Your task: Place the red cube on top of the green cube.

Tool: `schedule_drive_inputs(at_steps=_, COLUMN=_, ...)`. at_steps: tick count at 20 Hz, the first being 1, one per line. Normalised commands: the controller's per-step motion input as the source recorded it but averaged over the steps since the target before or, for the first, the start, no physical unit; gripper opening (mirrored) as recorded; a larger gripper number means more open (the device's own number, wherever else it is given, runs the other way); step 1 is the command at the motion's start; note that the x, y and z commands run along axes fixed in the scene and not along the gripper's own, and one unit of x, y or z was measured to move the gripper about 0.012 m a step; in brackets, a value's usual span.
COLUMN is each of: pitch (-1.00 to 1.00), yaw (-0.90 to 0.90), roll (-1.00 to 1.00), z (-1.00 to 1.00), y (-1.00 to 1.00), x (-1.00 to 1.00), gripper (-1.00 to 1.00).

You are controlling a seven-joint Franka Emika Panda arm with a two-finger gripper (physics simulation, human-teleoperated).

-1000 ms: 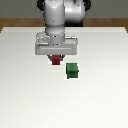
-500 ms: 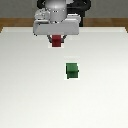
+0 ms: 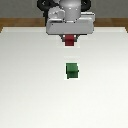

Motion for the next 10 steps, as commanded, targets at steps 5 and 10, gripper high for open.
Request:
schedule_drive_inputs(at_steps=5, pitch=0.0, yaw=0.0, roll=0.0, z=0.0, y=0.0, x=0.6, gripper=-1.0)
schedule_drive_inputs(at_steps=10, pitch=0.0, yaw=0.0, roll=0.0, z=0.0, y=-0.2, x=0.6, gripper=-1.0)
